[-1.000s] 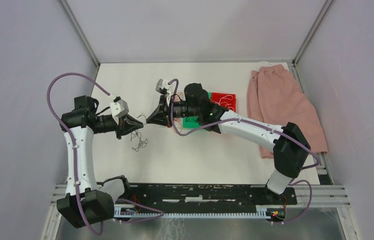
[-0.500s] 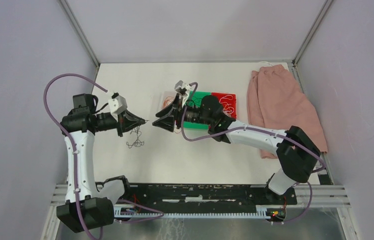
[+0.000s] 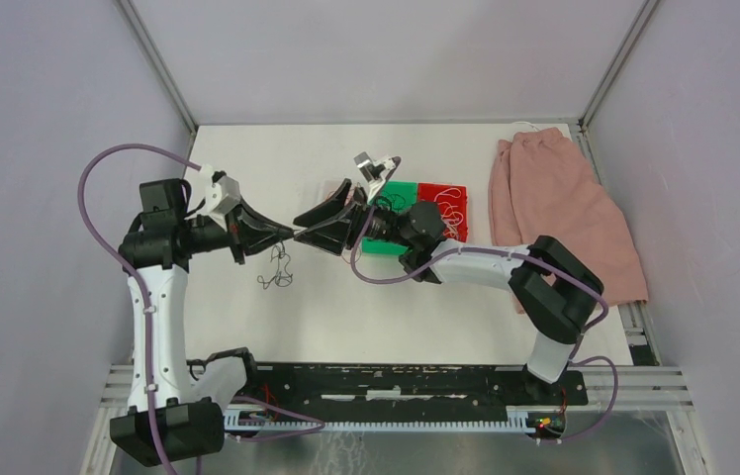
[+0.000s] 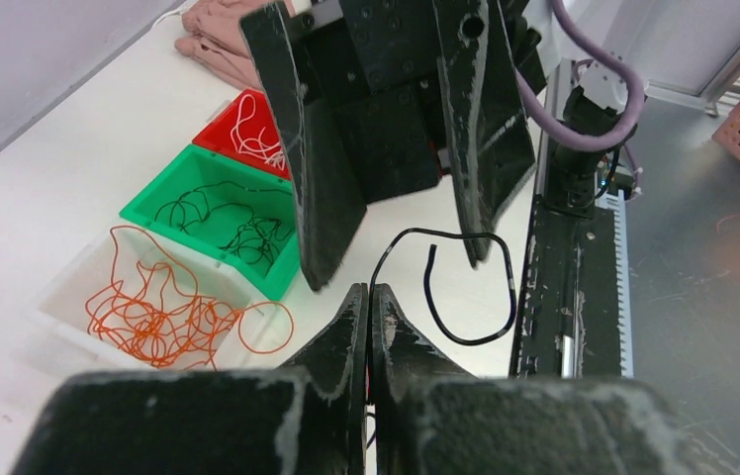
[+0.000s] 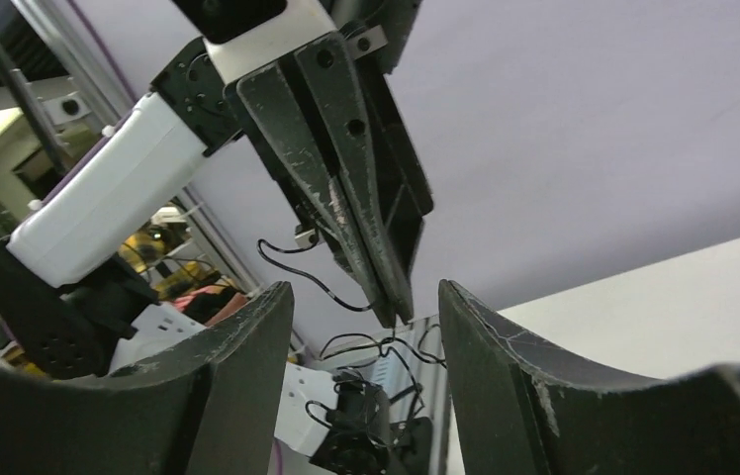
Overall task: Untangle the cables
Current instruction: Place the cable in the bin.
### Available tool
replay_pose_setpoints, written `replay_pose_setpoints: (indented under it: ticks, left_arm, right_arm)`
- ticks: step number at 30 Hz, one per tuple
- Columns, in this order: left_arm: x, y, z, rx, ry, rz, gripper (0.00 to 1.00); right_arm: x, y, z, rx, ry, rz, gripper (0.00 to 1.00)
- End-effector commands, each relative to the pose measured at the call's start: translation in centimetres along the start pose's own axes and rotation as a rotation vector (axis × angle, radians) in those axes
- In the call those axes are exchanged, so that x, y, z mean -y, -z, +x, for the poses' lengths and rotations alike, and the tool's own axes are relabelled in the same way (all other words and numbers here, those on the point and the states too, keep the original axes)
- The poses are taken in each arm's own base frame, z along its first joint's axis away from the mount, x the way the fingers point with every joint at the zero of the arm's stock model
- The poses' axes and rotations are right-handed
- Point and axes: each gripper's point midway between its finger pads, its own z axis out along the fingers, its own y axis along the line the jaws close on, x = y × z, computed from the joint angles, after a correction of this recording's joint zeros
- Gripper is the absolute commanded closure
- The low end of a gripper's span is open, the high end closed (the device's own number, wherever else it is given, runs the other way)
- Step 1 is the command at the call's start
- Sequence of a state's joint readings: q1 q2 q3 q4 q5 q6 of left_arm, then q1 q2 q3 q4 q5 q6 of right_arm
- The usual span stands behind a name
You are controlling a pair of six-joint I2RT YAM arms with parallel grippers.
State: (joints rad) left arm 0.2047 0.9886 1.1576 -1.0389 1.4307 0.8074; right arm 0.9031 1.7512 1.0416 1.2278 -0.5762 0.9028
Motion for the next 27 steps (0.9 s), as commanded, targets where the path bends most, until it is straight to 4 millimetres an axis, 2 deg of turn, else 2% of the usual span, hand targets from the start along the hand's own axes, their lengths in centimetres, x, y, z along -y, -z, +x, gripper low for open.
replay_pose_setpoints:
  ticks: [1,8,12,21,27]
  left_arm:
    - [0.9,-0.1,-3.0,0.068,-0.015,0.066,0.97]
    - [0.6,0.0,-4.2,0.071,-0.068,0.062,0.97]
    - [-0.1,0.0,-4.8,0.065,-0.095,0.052,0.97]
    - [-3.0,-0.1,-4.6,0.029,-0.104,0.006,0.97]
    - [-5.7,-0.5,-5.3,0.023,-0.088,-0.121,0.97]
  right_arm:
    - [-4.7,-1.7,-1.3,0.034,-0.011,-0.200,0.39]
    - [-4.6,-2.5,0.6,-0.004,-0.027,-0.203,0.40]
    - [-4.7,-3.4,1.3,-0.006,-0.042,-0.216,0.44]
    - [-5.4,-4.1,3.0,-0.018,-0.091,-0.250,0.53]
    - [-4.4,-3.7,4.0,-0.028,-0.101,-0.199,0.60]
